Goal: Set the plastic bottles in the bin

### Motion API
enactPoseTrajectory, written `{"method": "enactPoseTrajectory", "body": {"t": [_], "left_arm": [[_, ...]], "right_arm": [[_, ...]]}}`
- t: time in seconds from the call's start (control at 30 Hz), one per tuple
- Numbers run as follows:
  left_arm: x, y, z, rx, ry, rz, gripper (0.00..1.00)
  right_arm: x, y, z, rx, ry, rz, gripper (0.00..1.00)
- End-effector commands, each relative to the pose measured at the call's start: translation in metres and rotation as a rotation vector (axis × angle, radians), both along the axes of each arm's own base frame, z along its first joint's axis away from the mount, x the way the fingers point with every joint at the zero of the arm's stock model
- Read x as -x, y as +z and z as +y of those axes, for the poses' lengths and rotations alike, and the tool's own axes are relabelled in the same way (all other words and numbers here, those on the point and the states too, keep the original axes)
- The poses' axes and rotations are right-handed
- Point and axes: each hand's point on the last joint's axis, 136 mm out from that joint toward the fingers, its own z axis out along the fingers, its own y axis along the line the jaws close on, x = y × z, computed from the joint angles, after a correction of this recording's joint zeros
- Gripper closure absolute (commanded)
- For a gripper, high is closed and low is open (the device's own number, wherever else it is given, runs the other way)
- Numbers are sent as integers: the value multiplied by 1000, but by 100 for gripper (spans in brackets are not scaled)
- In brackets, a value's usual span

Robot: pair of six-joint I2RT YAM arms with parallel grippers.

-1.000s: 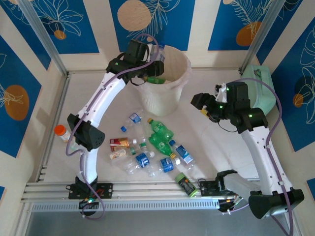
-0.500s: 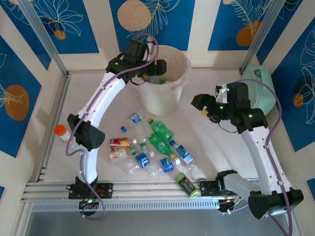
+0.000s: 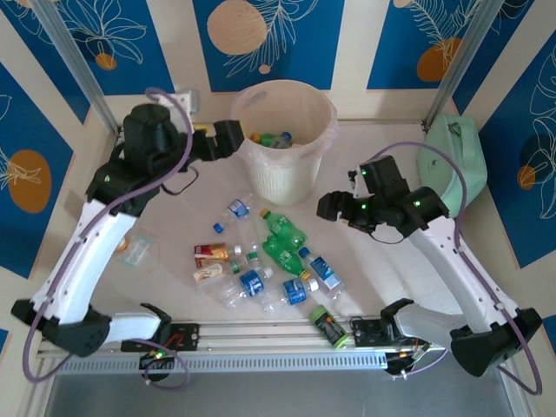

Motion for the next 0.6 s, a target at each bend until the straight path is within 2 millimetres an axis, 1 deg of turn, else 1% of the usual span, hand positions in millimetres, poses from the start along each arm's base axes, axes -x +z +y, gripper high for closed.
{"method": "enactPoseTrajectory", "body": {"t": [0.0,0.07,0.13,0.17,0.27,0.37,0.5,0.57], "left_arm": [[1,-45,19,-8,71,97,0],[9,-62,32,-5,99,133,0],[13,-79,40,-5,121,173,0],[15,-90,42,-2,133,203,1],[17,-113,43,19,142,276,3],[18,-125,40,40,136,311,4],[19,-132,40,39,137,329,5],[20,-137,41,32,143,338,6]], "right_arm": [[24,-27,-11,160,45,67,20],[38,-42,-11,219,84,101,20],[48,-56,-14,274,104,139,20],[51,-64,-15,293,108,169,19],[56,-87,-19,349,104,251,20],[55,-101,-13,362,116,286,19],[53,-118,-6,397,138,342,19],[53,-129,-1,420,160,357,19]]}}
